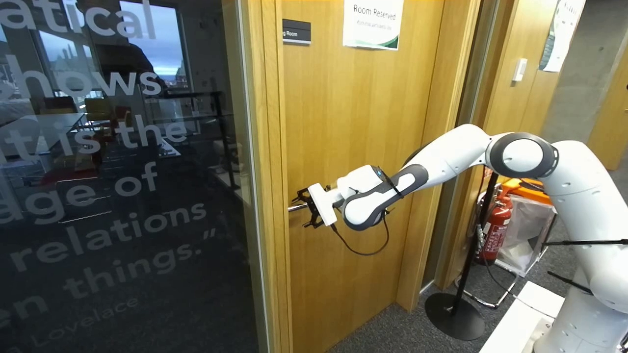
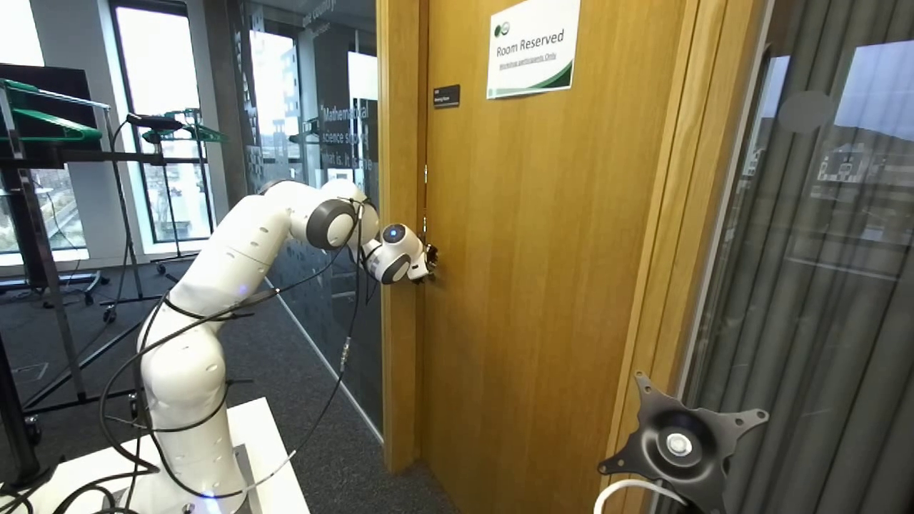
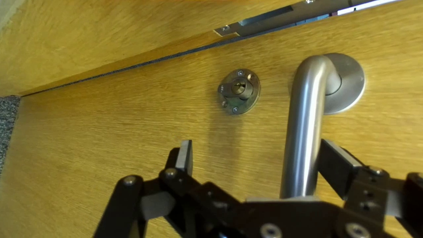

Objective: Pull the handle down and open the door

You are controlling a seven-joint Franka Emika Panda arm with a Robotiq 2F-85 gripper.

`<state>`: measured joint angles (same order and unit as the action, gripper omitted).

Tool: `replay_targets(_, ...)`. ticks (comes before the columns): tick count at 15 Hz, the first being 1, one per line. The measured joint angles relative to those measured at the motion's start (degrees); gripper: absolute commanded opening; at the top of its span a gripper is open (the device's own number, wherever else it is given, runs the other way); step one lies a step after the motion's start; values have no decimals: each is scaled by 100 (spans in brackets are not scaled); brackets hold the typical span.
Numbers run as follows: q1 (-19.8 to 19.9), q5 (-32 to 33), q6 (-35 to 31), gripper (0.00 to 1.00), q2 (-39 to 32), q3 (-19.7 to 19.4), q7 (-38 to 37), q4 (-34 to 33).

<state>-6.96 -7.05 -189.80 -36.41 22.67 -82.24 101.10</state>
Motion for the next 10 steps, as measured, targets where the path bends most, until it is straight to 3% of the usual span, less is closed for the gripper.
replay_targets(4, -275, -402, 0, 100, -1, -267, 312, -88)
replay_targets(10, -338, -548, 0, 100, -18, -336, 413, -102)
